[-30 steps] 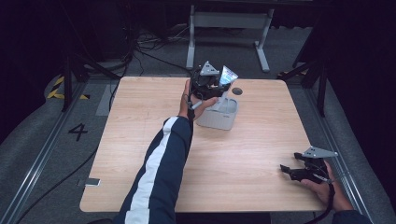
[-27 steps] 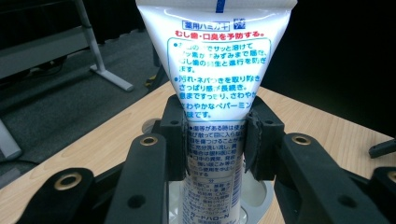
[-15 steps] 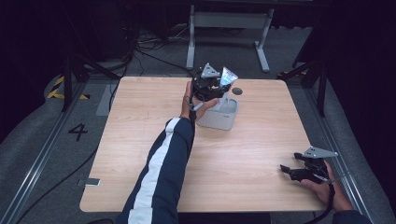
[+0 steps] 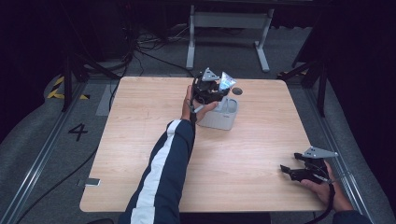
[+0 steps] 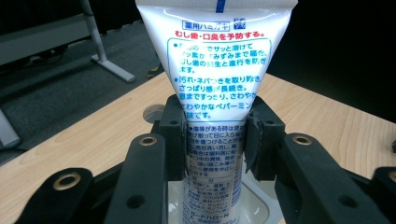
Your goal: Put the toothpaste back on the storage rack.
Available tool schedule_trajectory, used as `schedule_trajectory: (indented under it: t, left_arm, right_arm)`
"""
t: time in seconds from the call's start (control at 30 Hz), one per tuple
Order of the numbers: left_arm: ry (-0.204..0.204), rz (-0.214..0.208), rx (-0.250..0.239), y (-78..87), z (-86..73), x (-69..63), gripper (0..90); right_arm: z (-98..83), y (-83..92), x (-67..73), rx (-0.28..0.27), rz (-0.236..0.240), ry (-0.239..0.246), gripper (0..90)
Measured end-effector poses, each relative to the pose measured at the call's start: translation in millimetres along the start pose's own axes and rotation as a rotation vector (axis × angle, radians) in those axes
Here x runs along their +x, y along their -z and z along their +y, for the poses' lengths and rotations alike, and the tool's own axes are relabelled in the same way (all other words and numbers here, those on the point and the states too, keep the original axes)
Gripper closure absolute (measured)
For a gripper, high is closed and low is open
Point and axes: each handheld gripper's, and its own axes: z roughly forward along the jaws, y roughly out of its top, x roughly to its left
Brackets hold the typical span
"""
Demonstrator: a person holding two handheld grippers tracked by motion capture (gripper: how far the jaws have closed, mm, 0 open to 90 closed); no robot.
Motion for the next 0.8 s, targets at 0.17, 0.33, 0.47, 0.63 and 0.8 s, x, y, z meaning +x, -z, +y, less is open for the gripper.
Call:
schedule_trajectory:
  t: [0.17,0.33,0.47,0.63,0.8]
  left_arm:
    - [0.002,0.002,0.013,-0.4,-6.1,-0.4,65.2]
    - [-0.031,0.008,0.031,1.6,-9.2,-2.5,64.9]
    - [-0.026,0.007,0.031,2.2,-11.8,-2.3,64.7]
    - [-0.051,0.007,0.049,0.1,-15.0,-3.8,64.4]
    - [-0.065,0.012,0.076,-3.7,-18.9,-5.9,64.1]
  right_arm:
    - [0.0,0.1,-0.1,0.001,0.000,0.001,14.7]
    - [0.0,0.1,0.0,0.001,0.000,0.000,14.7]
    - [0.0,0.0,0.0,0.000,0.000,0.000,14.7]
    - [0.0,0.1,0.0,0.001,0.000,0.000,14.7]
    - [0.0,0.1,0.0,0.001,0.000,0.000,14.7]
